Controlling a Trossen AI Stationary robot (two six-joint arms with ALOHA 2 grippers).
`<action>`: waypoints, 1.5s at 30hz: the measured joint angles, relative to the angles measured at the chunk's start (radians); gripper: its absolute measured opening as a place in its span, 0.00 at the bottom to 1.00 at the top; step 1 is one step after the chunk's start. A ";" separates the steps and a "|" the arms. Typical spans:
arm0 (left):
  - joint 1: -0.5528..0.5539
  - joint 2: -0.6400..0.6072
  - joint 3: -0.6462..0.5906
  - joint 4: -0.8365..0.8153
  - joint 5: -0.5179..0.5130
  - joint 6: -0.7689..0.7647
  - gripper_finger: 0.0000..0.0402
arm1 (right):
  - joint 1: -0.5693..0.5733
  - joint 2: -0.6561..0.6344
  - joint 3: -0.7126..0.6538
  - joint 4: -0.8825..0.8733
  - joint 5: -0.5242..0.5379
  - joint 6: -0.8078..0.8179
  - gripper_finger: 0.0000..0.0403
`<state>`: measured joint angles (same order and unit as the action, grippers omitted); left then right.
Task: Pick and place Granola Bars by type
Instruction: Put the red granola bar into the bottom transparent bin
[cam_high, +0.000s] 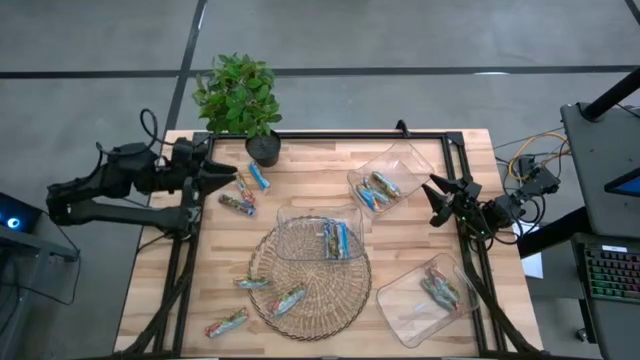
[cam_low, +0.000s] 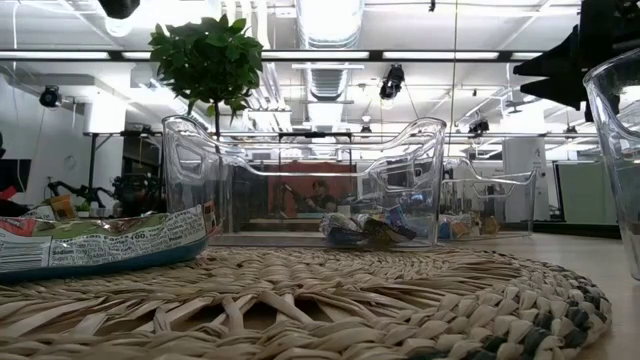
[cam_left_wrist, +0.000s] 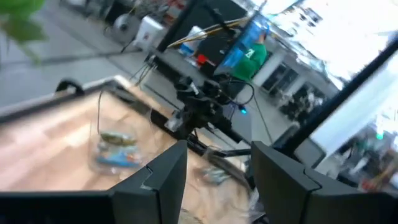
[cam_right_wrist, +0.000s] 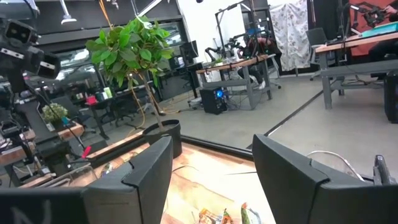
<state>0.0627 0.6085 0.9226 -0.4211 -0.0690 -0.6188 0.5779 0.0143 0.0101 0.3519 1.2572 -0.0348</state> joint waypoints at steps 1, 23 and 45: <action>0.000 0.018 0.009 -0.007 -0.013 -0.041 0.40 | 0.000 0.000 0.000 0.000 0.000 -0.002 0.52; -0.124 0.372 0.291 -0.520 -0.351 -0.537 0.40 | 0.000 0.000 0.000 0.000 0.000 -0.002 0.52; -0.376 0.656 0.313 -0.989 -0.647 -1.190 0.61 | 0.000 0.001 0.000 0.000 0.000 -0.001 0.52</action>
<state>-0.3136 1.2641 1.2358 -1.4099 -0.7163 -1.8091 0.5778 0.0151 0.0097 0.3521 1.2575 -0.0360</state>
